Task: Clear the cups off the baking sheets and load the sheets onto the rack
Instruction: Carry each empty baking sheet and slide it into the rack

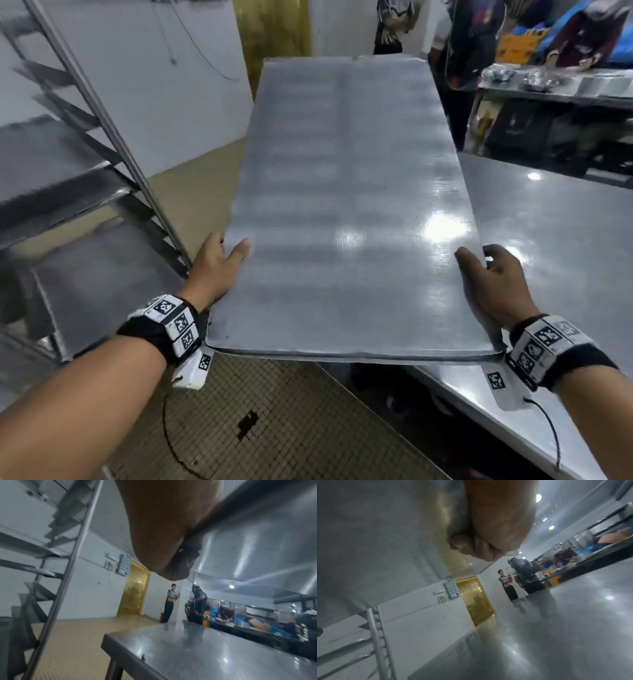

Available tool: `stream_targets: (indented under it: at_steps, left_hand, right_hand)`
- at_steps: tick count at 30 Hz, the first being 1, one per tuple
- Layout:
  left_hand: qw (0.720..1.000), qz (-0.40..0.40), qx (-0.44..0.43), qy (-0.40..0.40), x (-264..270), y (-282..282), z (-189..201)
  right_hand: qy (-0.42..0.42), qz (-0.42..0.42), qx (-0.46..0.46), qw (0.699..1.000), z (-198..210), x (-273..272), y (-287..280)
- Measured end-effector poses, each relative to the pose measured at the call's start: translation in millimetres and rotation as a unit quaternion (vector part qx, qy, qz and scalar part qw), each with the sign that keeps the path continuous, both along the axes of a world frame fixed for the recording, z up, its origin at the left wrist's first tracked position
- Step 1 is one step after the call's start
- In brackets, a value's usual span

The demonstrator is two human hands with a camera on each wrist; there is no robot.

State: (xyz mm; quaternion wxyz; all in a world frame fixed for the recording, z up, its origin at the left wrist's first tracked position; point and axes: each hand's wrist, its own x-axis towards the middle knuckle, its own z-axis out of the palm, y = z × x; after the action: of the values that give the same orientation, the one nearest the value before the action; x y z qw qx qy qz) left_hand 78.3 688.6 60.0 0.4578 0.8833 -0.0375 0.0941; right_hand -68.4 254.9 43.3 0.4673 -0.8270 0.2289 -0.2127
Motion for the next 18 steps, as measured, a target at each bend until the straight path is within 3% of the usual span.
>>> stream_targets:
  at_steps: [9,18]
  left_hand:
    - [0.984,0.144,-0.020,-0.107,4.1,109.7,86.9]
    - [0.943,0.289,-0.018,-0.164,-85.5,166.8,139.1]
  right_hand:
    - [-0.124,0.149,-0.006,0.981,83.9,125.3,85.6]
    - [-0.177,0.294,0.036,0.938,142.6,180.6,157.9]
